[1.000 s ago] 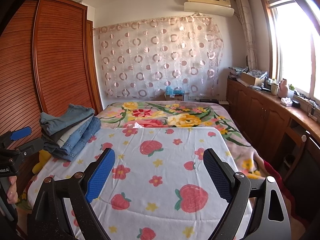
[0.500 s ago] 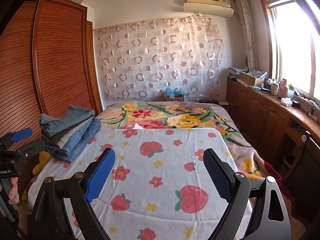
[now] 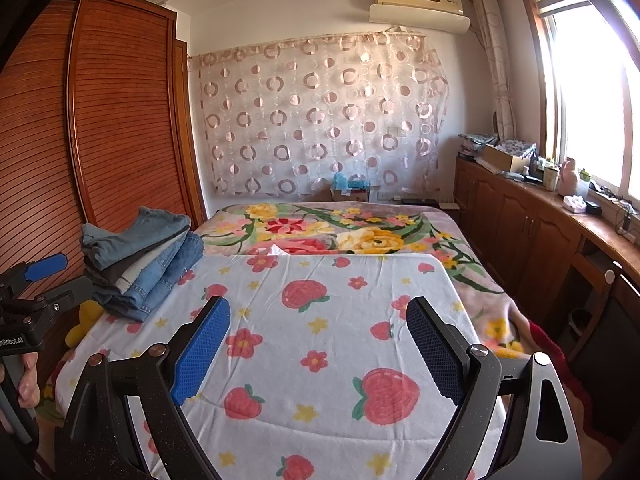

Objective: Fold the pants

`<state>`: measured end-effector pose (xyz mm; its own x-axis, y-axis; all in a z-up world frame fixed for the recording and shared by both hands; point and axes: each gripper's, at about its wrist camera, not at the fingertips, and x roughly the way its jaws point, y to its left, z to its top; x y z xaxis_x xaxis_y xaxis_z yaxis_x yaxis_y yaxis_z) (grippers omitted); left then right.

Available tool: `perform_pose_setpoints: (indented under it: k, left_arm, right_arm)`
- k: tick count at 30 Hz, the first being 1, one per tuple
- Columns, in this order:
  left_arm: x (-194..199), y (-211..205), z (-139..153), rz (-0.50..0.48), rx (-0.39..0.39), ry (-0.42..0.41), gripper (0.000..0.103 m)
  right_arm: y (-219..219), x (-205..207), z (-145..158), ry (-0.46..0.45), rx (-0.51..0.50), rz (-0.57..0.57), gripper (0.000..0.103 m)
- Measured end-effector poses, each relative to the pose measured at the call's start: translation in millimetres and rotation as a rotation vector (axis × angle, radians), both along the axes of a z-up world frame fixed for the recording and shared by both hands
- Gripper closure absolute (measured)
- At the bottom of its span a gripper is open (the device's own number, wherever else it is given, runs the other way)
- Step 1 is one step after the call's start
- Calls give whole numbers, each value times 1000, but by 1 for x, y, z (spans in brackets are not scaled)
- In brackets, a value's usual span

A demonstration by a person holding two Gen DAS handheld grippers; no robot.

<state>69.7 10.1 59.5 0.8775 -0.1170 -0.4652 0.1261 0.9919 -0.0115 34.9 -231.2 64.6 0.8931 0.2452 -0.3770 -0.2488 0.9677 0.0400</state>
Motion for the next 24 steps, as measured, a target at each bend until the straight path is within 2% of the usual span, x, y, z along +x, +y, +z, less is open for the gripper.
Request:
perform_pose_setpoints:
  k: [24]
  left_arm:
    - [0, 2, -1, 2, -1, -4, 0]
  right_arm:
    - [-4, -1, 0, -6, 7, -2, 12]
